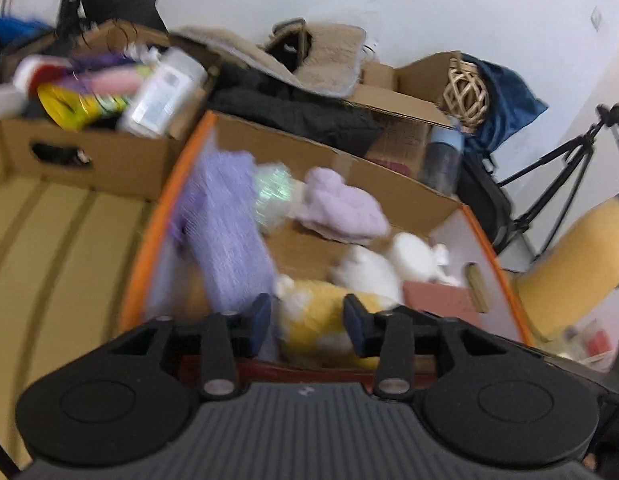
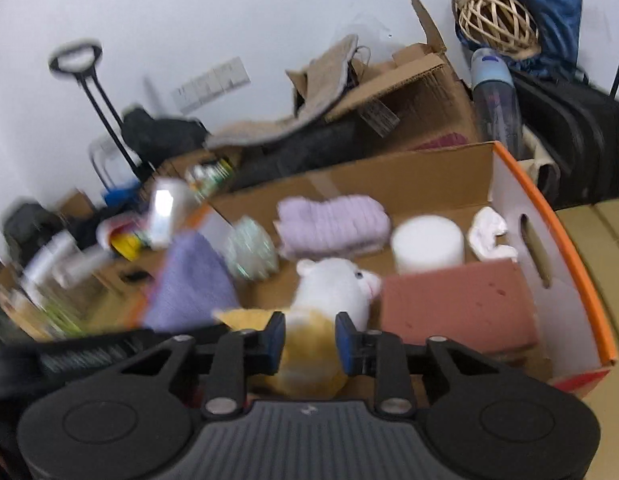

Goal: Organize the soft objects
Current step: 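Carry the plush toy into the box and open the right tool, then return both tools to the table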

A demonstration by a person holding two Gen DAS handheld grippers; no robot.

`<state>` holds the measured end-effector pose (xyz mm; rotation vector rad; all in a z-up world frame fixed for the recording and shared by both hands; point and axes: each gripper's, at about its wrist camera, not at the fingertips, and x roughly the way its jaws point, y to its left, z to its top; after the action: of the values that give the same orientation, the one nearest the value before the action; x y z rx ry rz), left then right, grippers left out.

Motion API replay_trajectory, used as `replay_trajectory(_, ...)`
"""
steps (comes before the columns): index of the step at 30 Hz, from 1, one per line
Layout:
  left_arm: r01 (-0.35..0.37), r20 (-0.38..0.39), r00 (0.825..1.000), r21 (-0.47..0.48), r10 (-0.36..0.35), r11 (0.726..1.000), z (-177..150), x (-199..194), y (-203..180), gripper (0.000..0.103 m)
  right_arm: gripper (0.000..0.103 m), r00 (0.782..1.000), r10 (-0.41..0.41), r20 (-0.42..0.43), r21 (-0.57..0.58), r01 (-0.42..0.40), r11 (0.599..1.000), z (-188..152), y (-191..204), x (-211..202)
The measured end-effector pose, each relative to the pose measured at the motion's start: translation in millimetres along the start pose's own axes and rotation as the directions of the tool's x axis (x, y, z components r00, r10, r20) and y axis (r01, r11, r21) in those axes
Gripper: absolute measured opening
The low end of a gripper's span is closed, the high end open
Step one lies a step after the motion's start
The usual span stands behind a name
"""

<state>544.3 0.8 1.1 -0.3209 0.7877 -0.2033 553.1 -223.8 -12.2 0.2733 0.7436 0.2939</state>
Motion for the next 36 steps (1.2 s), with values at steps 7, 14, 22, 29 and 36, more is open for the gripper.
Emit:
replay_trajectory(7,0.007,0.018,1.000,0.014,-0.007,1.000,1.6,-19.8,0.8,0.059,0.037,0.998,-0.036,0.050,-0.015,0.037,0.999,6.1,4.2,-26.3)
replay_trajectory(14,0.020,0.120,0.992,0.100,-0.032,0.995,7.6,-97.8,-23.3,0.061,0.043,0.988,-0.056,0.142,-0.083,0.068,0.994,21.2,9.7,-111.4)
replay_trajectory(22,-0.013,0.260,0.965,0.196,-0.039,0.981,-32.6,-199.6,-48.5,0.072,0.052,0.969,-0.071,0.237,-0.112,0.100,0.989,-1.1,15.2,-215.2)
replay_trajectory(29,-0.055,0.435,0.897,0.277,-0.075,0.959,-146.2,-279.3,-47.3,0.089,0.063,0.934,-0.012,0.358,-0.217,0.096,0.972,-86.1,39.6,-293.9)
replay_trajectory(36,-0.143,0.508,0.861,0.294,-0.028,0.945,-251.5,-330.2,-43.8,0.098,0.078,0.889,-0.011,0.457,-0.291,0.162,0.943,-192.0,67.2,-341.8)
